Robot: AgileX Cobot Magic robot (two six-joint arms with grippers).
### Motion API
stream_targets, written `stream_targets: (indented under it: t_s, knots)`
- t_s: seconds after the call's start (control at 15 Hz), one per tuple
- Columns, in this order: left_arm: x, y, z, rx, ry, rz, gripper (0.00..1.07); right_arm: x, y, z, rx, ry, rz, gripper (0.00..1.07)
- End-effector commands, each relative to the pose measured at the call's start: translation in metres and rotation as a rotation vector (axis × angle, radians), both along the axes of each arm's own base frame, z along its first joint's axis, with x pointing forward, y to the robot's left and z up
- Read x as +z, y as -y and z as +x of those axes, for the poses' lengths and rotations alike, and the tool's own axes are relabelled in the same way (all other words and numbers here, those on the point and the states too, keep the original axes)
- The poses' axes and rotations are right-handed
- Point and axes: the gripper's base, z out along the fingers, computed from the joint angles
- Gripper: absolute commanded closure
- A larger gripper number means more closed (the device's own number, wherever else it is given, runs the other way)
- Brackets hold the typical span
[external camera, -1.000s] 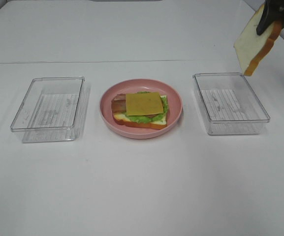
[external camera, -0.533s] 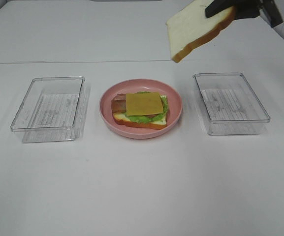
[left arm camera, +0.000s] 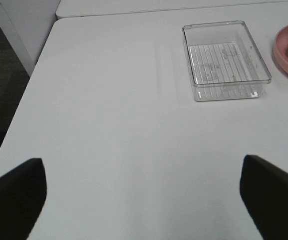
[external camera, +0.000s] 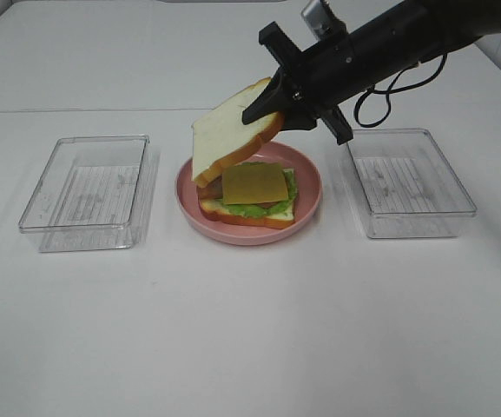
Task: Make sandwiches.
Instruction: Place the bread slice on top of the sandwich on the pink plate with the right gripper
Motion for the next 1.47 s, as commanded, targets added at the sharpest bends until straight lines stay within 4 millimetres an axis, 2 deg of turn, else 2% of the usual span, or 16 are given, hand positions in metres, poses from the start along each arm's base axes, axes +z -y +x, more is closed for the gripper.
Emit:
stream_targets:
  t_s: [0.07, 0.13, 0.27, 0.47, 0.73, 1.0, 1.07, 1.13, 1.2, 1.27, 1.33, 1.47]
  knots:
    - [-0.001, 0.001, -0.002, -0.007, 0.021, -0.008, 0.09, -0.007, -0.006, 0.014, -0.019, -0.010, 0.031, 1.07]
    - [-0.001, 0.001, -0.002, -0.007, 0.021, -0.008, 0.09, -0.015, -0.009, 0.025, -0.020, -0.020, 0.033, 1.07]
    - [-0.001, 0.001, -0.002, -0.007, 0.021, -0.008, 0.09, -0.020, -0.010, 0.029, -0.028, -0.045, 0.031, 1.07]
    - [-0.001, 0.001, -0.002, -0.007, 0.021, -0.008, 0.09, -0.030, -0.009, 0.029, -0.023, -0.065, 0.016, 1.07]
    - [-0.001, 0.001, -0.002, -0.007, 0.021, -0.008, 0.09, -0.055, -0.008, 0.029, -0.019, -0.117, -0.024, 1.07]
    - [-0.001, 0.001, -0.002, -0.007, 0.021, -0.008, 0.09, -0.060, -0.003, 0.028, -0.001, -0.118, -0.099, 1.07]
    - [-0.001, 0.001, -0.002, -0.007, 0.021, -0.008, 0.09, -0.060, -0.003, 0.028, 0.001, -0.117, -0.103, 1.03]
    - [-0.001, 0.001, -0.002, -0.007, 0.021, -0.008, 0.09, -0.060, -0.002, 0.028, 0.005, -0.115, -0.109, 0.88]
    - [-0.001, 0.001, -0.002, -0.007, 0.021, -0.008, 0.09, -0.058, -0.002, 0.027, 0.000, -0.115, -0.110, 0.65]
    - [-0.001, 0.001, -0.002, -0.007, 0.021, -0.008, 0.09, -0.049, -0.002, 0.028, -0.009, -0.104, -0.104, 0.32]
    - [-0.001, 0.001, -0.002, -0.007, 0.021, -0.008, 0.09, -0.045, -0.002, 0.028, -0.002, -0.088, -0.111, 0.23]
    - [-0.001, 0.001, -0.002, -0.006, 0.021, -0.007, 0.09, -0.038, 0.000, 0.029, 0.013, -0.063, -0.142, 0.23]
